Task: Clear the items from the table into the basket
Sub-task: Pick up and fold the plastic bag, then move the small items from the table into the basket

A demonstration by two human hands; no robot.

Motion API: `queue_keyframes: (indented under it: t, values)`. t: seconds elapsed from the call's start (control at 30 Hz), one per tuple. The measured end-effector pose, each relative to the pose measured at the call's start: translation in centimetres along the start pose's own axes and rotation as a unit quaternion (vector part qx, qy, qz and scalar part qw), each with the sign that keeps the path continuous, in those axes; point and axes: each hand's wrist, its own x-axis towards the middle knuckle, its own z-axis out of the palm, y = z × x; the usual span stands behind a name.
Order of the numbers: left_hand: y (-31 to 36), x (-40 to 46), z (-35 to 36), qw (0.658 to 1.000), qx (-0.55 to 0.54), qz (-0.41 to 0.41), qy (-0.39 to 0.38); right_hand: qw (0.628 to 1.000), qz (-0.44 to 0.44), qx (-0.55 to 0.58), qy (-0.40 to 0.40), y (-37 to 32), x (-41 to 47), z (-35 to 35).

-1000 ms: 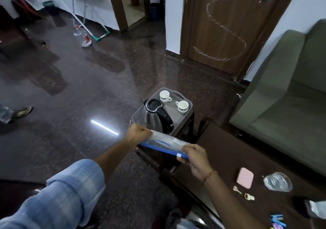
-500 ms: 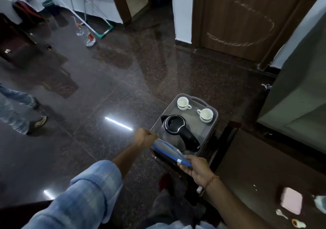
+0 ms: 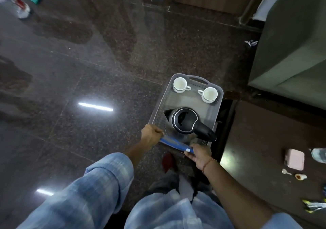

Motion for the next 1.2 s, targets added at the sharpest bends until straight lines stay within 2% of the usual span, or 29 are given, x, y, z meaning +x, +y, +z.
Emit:
queue_keyframes:
  t: [0.2,0.4,0.6,0.8,1.0,1.1,1.2]
  values:
    - [-0.5,1.0,0.5,1.0,0.024,0.003,0.0,0.999,-0.008,0.031,0.019,0.2,1.1,1.1]
    - [0.0,1.0,0.7,0.998,0.057,0.037,-0.003,0.999,0.001,0.037,-0.001,-0.1,0.7,-0.2]
    - [0.8,-0.7,0.8,0.975,0.176,0.137,0.001,0.996,-0.062,-0.058,-0.003,0.1,-0.5,-4.9]
    - [1.8,-2.5,1.6,0.967,0.215,0.127,0.042,0.995,-0.087,-0.031,-0.022,-0.5,-2.2,-10.3]
    - [3.2,-6.5,5.3,0.977,0.181,0.096,0.061,0.992,-0.118,-0.02,-0.028,0.1,-3.0,-16.6]
    - [4.1,-8.7,8.8,0.988,0.134,0.069,0.029,0.991,-0.134,0.004,-0.027,0.5,-3.3,-20.7]
    - [5.7,-12.4,13.8,0.989,0.116,0.095,-0.002,0.988,-0.148,0.036,-0.028,1.3,-4.0,-26.1]
